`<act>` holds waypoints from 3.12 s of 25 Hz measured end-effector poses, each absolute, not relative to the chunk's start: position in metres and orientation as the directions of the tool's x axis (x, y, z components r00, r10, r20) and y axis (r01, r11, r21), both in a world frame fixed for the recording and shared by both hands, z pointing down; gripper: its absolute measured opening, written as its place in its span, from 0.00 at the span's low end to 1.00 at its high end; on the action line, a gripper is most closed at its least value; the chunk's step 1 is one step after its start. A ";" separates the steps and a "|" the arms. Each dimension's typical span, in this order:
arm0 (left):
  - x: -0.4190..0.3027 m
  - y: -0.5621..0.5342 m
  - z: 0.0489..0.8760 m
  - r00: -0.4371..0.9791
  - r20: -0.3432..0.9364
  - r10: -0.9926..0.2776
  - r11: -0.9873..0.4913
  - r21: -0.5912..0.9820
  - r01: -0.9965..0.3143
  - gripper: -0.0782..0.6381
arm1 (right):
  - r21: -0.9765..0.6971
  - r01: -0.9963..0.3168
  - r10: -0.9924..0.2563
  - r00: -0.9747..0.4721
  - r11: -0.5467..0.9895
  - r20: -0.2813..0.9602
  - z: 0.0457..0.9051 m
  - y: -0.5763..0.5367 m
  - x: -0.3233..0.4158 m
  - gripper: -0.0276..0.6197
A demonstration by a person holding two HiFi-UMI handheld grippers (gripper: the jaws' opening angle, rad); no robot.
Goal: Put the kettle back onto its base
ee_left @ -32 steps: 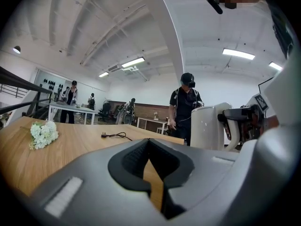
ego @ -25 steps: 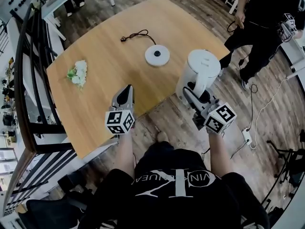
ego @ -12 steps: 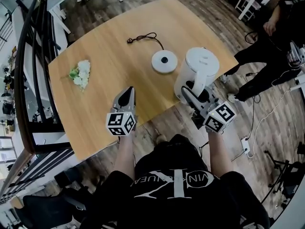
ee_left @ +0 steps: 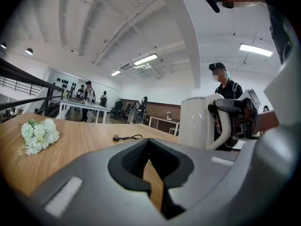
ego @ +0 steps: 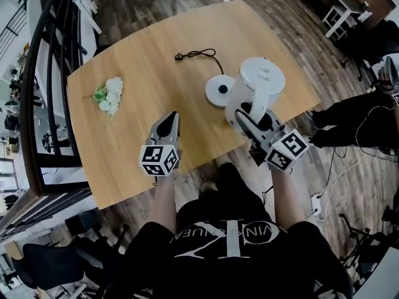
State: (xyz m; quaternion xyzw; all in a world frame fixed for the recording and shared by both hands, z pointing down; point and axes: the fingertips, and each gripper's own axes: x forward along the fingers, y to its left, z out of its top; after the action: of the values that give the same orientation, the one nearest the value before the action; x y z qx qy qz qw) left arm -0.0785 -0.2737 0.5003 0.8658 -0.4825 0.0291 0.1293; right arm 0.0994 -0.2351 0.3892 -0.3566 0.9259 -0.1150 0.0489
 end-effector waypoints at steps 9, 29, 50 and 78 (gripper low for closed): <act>-0.083 -0.305 0.498 0.466 0.169 -0.869 -0.432 0.203 -0.879 0.12 | -0.230 -0.578 -0.598 -0.801 0.783 -0.020 0.381 -0.284 0.091 0.23; -0.123 -0.316 0.510 0.343 0.205 -0.917 -0.302 0.205 -0.931 0.12 | -0.235 -0.442 -0.457 -0.889 0.866 -0.014 0.405 -0.326 0.047 0.23; -0.097 -0.318 0.515 0.398 0.205 -0.894 -0.356 0.212 -0.910 0.12 | -0.199 -0.374 -0.374 -0.927 0.906 0.043 0.418 -0.311 0.061 0.23; -0.072 -0.309 0.509 0.486 0.199 -0.851 -0.444 0.220 -0.868 0.12 | -0.140 -0.311 -0.288 -0.943 0.940 0.165 0.433 -0.295 0.073 0.23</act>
State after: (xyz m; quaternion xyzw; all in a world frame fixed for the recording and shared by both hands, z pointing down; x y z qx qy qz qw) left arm -0.0718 -0.3094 0.5093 0.8493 -0.5061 0.0297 0.1473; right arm 0.0729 -0.2947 0.4333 -0.1525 0.9823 -0.0824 -0.0713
